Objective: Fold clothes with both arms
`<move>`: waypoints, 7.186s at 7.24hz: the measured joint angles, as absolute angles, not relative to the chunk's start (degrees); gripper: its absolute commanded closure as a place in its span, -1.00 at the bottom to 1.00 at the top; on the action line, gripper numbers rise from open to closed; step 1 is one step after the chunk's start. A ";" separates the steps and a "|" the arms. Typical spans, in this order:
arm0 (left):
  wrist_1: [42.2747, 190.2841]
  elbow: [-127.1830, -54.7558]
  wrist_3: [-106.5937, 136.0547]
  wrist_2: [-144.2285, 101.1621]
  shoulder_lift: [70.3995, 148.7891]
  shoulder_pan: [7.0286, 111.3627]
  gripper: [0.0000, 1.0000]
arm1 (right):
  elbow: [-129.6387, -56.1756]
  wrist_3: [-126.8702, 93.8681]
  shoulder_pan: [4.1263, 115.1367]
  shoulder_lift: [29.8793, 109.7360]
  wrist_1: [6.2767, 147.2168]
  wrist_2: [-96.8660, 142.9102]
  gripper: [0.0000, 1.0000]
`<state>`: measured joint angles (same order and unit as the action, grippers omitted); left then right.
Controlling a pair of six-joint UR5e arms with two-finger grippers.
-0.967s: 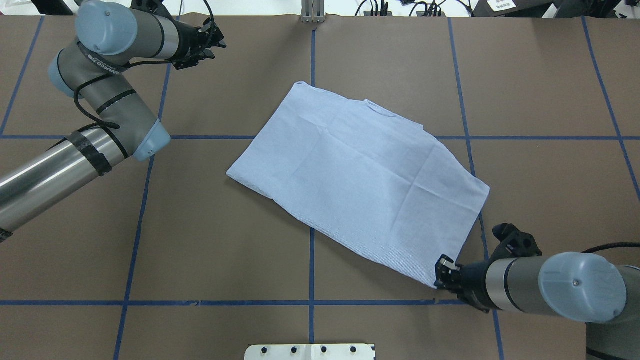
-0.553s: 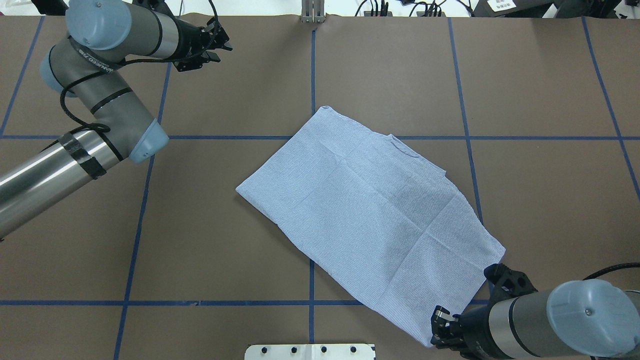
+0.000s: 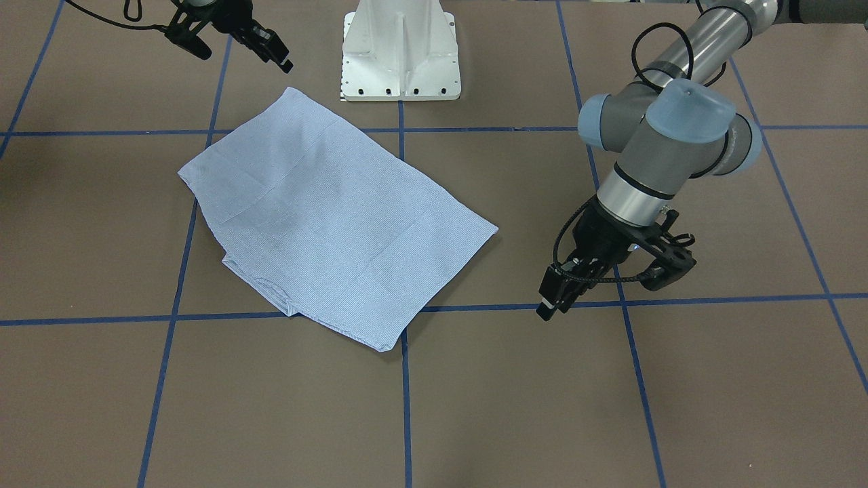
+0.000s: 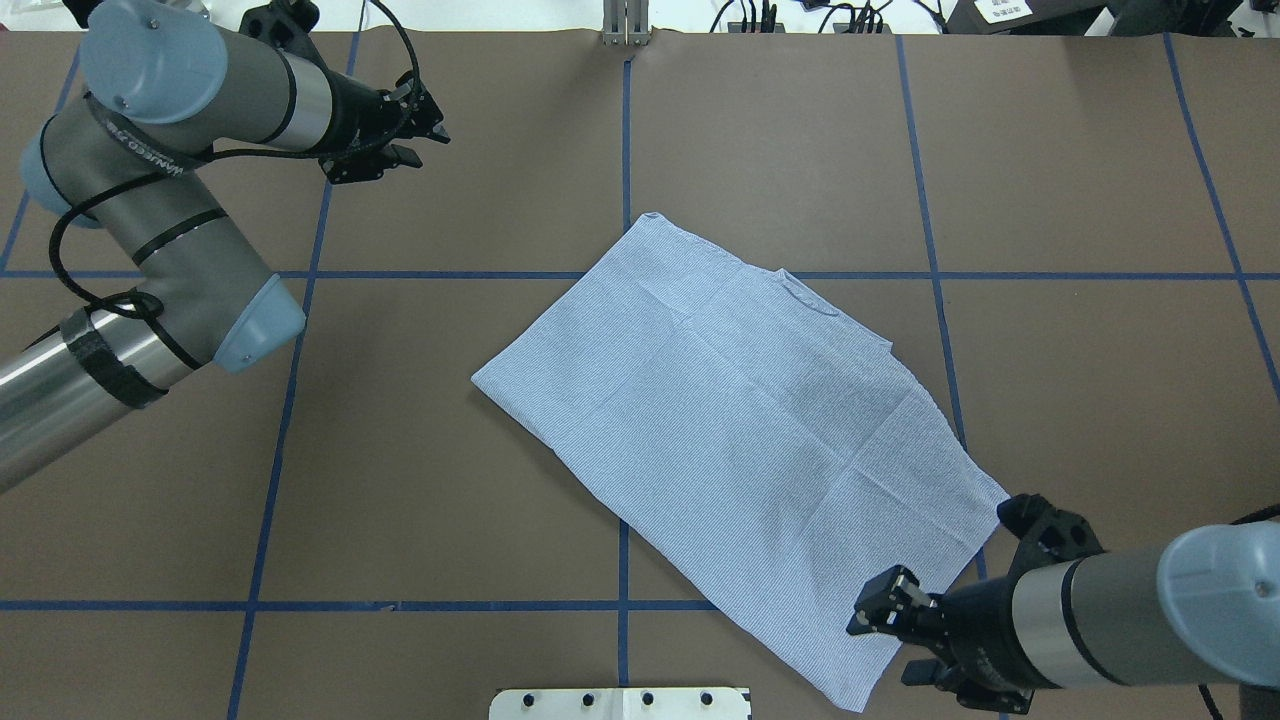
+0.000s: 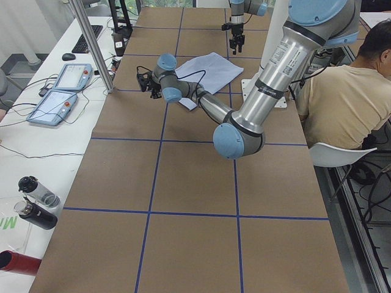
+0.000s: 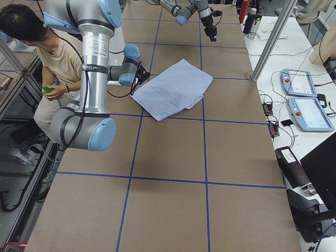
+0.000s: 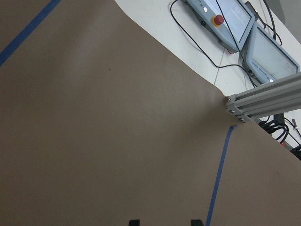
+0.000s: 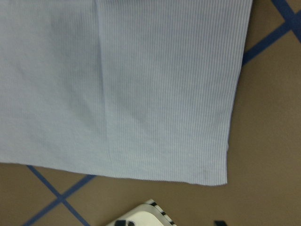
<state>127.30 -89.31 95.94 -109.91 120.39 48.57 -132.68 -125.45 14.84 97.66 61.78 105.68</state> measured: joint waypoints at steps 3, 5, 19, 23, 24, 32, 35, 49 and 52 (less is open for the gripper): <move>126.89 -95.76 105.80 -110.29 114.15 41.38 -0.24 | -124.11 -120.46 30.58 90.40 61.84 105.80 -1.00; 130.28 -96.10 114.83 -108.84 111.92 36.93 -0.23 | -117.88 -113.43 37.97 85.62 61.89 105.68 -1.00; 133.19 -92.07 113.50 -99.97 112.31 31.19 1.00 | -112.62 -109.60 40.89 82.04 61.96 104.97 -1.00; 134.77 -77.48 98.32 -101.28 122.93 44.49 1.00 | -112.55 -109.60 40.99 81.90 61.97 104.94 -1.00; 137.73 -70.08 96.77 -101.94 127.31 46.70 1.00 | -112.58 -109.60 41.00 81.83 61.97 104.92 -1.00; 140.18 -71.71 93.63 -113.31 126.39 51.69 -0.23 | -113.08 -121.81 23.76 78.11 68.05 95.35 -0.99; 139.78 -74.44 93.75 -114.12 124.28 51.76 -0.25 | -112.41 -131.17 13.64 71.00 78.85 86.45 -0.97; 139.82 -74.53 94.88 -113.96 124.24 51.61 -0.29 | -104.09 -138.87 13.95 63.98 81.60 83.66 -0.85; 139.84 -74.53 95.17 -113.91 124.27 51.59 -0.29 | -103.91 -138.89 13.43 64.05 81.82 83.67 0.32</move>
<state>139.84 -74.53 95.17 -113.91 124.27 51.59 -103.91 -138.89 13.43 64.05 81.82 83.67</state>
